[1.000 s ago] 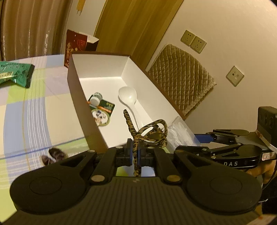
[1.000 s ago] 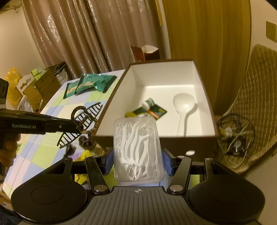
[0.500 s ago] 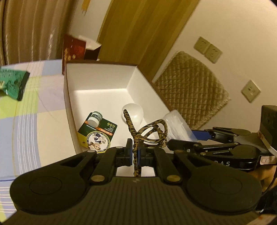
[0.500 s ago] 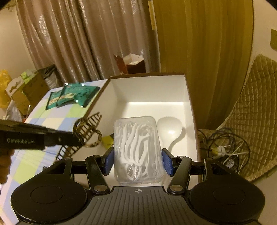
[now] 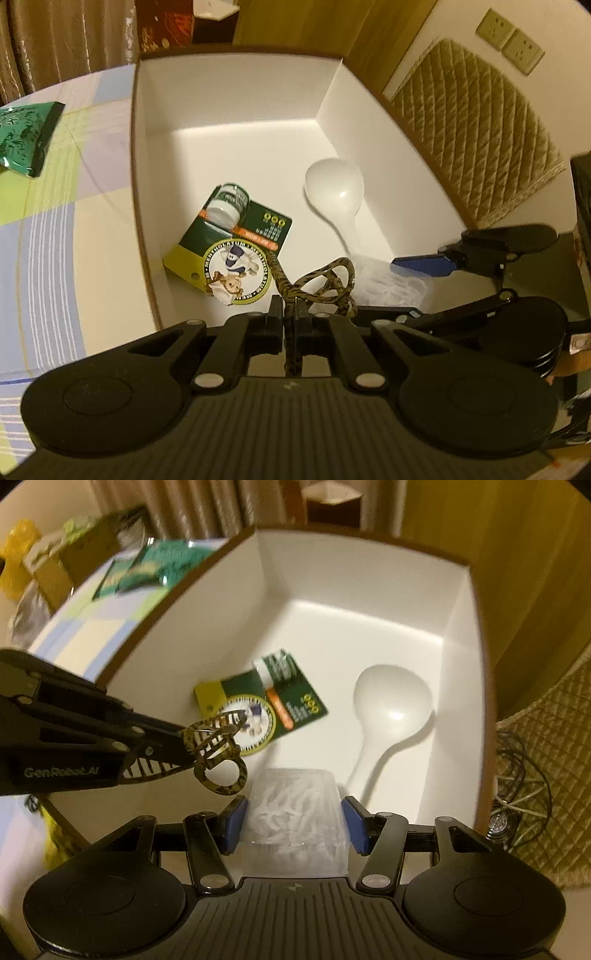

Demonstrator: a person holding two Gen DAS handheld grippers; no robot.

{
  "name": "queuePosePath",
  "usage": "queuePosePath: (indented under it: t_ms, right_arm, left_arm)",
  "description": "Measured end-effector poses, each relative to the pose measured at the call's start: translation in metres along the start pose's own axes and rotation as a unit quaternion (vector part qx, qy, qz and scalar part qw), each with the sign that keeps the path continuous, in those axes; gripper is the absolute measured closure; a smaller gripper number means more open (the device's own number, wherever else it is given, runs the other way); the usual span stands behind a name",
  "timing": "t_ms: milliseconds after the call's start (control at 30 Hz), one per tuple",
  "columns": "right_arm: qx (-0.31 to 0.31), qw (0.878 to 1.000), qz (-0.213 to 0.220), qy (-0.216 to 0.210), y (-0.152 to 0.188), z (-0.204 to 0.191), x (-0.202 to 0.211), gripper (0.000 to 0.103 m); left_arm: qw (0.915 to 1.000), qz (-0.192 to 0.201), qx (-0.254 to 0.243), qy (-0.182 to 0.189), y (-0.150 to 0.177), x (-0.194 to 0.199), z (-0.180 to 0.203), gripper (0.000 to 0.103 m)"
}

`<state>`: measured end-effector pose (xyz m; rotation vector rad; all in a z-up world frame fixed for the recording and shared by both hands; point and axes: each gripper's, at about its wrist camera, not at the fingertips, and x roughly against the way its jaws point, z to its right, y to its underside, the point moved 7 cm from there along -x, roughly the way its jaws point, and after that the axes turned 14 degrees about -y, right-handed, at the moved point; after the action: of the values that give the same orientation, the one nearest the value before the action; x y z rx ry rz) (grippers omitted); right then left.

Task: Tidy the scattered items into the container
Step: 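Open both grippers to drop the hair clip and floss box into the box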

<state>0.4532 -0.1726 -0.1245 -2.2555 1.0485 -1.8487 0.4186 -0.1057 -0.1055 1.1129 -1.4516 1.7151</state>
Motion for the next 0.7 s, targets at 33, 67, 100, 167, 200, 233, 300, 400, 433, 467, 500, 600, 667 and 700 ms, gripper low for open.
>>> queuePosePath:
  t_ms: [33,67,100,167,200,233,300,400,433,467,500,600,667,700]
  right_arm:
    - [0.005,1.000,-0.007,0.001,0.000,0.001,-0.003,0.050]
    - [0.010,1.000,-0.013,0.003,0.000,0.002,-0.007,0.050]
    - [0.013,1.000,-0.019,0.004,0.001,0.003,-0.010,0.050]
    - [0.021,1.000,-0.023,0.005,0.001,0.004,-0.012,0.050]
    - [0.026,0.999,-0.025,0.005,0.000,0.004,-0.013,0.050]
    - [0.030,0.999,-0.027,0.006,-0.001,0.004,-0.013,0.050]
    - [0.038,0.999,-0.027,0.004,-0.002,0.001,-0.013,0.047]
    - [0.046,0.999,-0.022,0.006,-0.003,-0.001,-0.011,0.022]
    - [0.050,0.999,-0.019,0.007,-0.003,-0.001,-0.010,0.021]
    - [0.054,0.998,-0.017,0.008,-0.004,-0.003,-0.008,0.020]
    - [0.055,0.998,-0.017,0.008,-0.004,-0.003,-0.008,0.020]
    - [0.058,0.998,-0.017,0.006,-0.002,-0.005,-0.006,0.020]
    - [0.065,0.998,-0.018,0.009,0.000,-0.008,-0.006,0.019]
    - [0.064,0.998,-0.015,0.011,0.000,-0.008,-0.005,0.019]
  left_arm:
    - [1.0000,-0.003,-0.006,-0.006,0.001,-0.003,0.001,0.100]
    - [0.9998,-0.004,-0.016,-0.010,0.002,-0.006,0.004,0.100]
    - [0.9995,-0.003,-0.025,-0.017,0.002,-0.008,0.006,0.100]
    - [0.9988,-0.004,-0.039,-0.031,0.002,-0.013,0.010,0.100]
    - [0.9984,-0.004,-0.043,-0.035,0.002,-0.014,0.011,0.100]
    - [0.9981,-0.005,-0.048,-0.039,0.002,-0.016,0.012,0.100]
    - [0.9972,-0.008,-0.059,-0.046,0.003,-0.020,0.015,0.099]
    - [0.9966,-0.007,-0.066,-0.049,0.004,-0.022,0.016,0.098]
    - [0.9964,-0.007,-0.070,-0.047,0.003,-0.022,0.017,0.095]
    - [0.9962,-0.006,-0.073,-0.047,0.003,-0.022,0.018,0.092]
    - [0.9960,-0.005,-0.076,-0.046,0.003,-0.022,0.018,0.090]
    - [0.9958,-0.004,-0.080,-0.044,0.002,-0.020,0.019,0.083]
    - [0.9963,-0.002,-0.078,-0.035,0.000,-0.018,0.020,0.071]
    - [0.9965,0.001,-0.077,-0.033,-0.001,-0.017,0.020,0.069]
